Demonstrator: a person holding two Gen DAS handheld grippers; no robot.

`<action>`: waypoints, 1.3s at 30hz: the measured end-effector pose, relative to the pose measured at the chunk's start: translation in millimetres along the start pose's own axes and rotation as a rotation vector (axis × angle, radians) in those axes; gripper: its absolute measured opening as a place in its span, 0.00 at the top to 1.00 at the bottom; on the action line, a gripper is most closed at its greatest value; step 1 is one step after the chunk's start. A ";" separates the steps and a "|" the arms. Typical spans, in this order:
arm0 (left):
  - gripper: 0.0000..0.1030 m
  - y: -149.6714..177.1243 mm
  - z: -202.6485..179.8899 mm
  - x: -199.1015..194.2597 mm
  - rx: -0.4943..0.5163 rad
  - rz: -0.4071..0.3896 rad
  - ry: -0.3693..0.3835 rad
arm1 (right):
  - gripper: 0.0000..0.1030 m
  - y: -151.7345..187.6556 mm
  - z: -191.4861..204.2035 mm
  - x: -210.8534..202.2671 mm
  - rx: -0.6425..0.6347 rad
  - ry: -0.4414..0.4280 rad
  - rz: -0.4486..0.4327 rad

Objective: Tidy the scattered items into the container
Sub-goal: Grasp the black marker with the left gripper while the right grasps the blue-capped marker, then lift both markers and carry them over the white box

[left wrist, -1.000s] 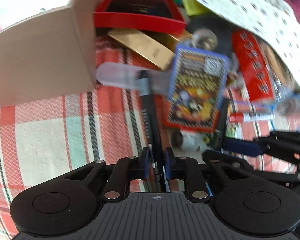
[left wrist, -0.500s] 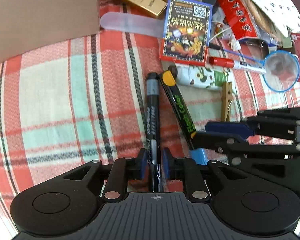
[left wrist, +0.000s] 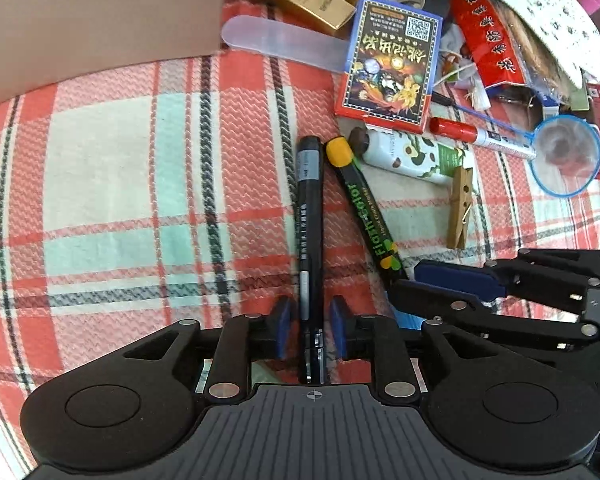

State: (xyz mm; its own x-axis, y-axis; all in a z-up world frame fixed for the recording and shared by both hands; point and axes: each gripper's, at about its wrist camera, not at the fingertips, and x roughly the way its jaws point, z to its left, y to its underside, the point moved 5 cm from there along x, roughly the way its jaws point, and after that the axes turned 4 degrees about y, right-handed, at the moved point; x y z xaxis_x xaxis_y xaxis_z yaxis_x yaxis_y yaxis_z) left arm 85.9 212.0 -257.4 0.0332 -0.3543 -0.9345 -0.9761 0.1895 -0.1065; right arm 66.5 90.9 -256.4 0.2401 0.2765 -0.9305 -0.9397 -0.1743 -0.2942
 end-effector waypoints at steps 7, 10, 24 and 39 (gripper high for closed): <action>0.67 -2.7 6.9 4.3 0.000 0.009 0.009 | 0.78 -1.3 -1.5 12.6 0.026 0.011 0.024; 0.67 -3.7 9.4 3.4 -0.006 0.011 0.011 | 0.79 -1.4 -2.4 15.6 0.032 0.011 0.026; 0.83 -1.2 2.7 0.4 0.064 -0.018 -0.055 | 0.80 -0.9 0.9 21.4 0.000 0.038 0.049; 0.91 4.6 -14.8 -42.7 0.045 -0.102 -0.045 | 0.81 -0.3 5.2 -18.1 0.015 -0.017 0.014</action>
State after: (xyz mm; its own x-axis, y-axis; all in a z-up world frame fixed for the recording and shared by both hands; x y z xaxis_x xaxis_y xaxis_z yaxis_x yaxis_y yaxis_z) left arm 76.8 214.4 -213.0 0.1427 -0.3324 -0.9323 -0.9565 0.1957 -0.2162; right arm 61.2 90.9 -238.3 0.2227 0.2906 -0.9306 -0.9466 -0.1636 -0.2776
